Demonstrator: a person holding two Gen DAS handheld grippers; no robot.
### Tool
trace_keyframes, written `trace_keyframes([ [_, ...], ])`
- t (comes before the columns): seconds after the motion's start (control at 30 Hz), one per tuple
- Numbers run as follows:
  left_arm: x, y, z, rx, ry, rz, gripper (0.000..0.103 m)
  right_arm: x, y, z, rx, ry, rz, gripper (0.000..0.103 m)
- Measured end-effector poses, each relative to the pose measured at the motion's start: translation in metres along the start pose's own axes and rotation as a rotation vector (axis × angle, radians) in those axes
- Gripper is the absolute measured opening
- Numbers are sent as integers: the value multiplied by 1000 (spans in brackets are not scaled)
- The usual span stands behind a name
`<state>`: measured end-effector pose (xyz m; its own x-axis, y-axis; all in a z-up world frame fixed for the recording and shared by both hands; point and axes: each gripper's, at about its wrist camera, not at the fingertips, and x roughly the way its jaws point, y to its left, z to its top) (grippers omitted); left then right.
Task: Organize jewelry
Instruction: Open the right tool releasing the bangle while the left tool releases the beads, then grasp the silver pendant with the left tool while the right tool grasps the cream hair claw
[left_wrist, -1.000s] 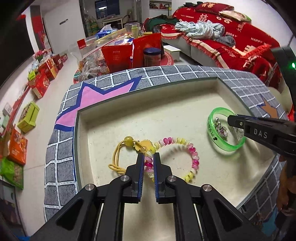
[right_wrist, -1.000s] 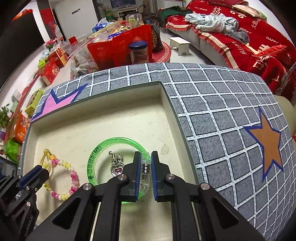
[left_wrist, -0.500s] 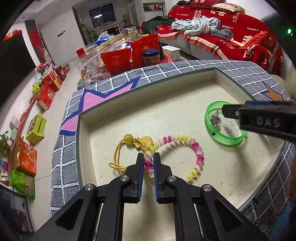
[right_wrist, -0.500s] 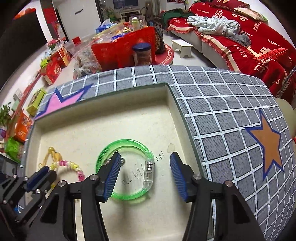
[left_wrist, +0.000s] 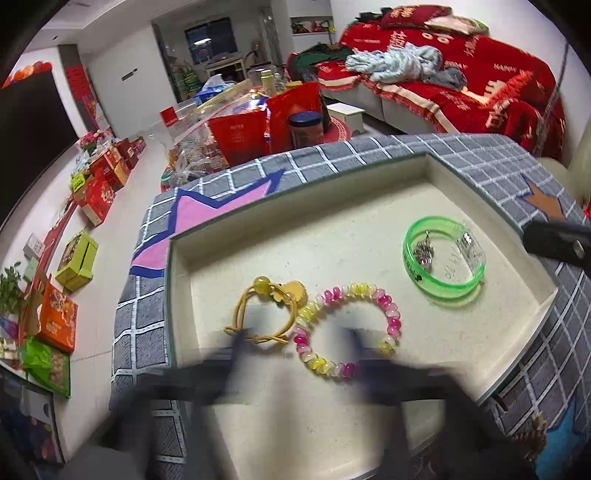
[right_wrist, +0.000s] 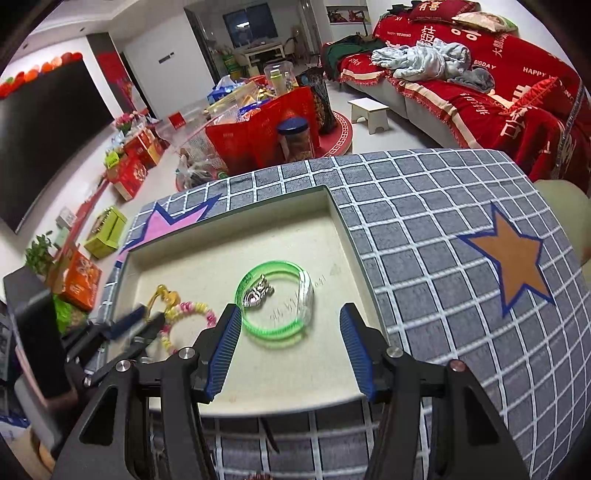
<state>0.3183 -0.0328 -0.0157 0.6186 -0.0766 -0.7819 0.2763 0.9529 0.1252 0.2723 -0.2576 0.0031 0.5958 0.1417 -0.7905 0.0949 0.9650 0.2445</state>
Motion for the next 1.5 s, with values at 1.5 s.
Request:
trace_keyframes([
  [1.5,-102,-15,-162,36,49,-123,103,-42,-17,-155,-189,143,-71,77],
])
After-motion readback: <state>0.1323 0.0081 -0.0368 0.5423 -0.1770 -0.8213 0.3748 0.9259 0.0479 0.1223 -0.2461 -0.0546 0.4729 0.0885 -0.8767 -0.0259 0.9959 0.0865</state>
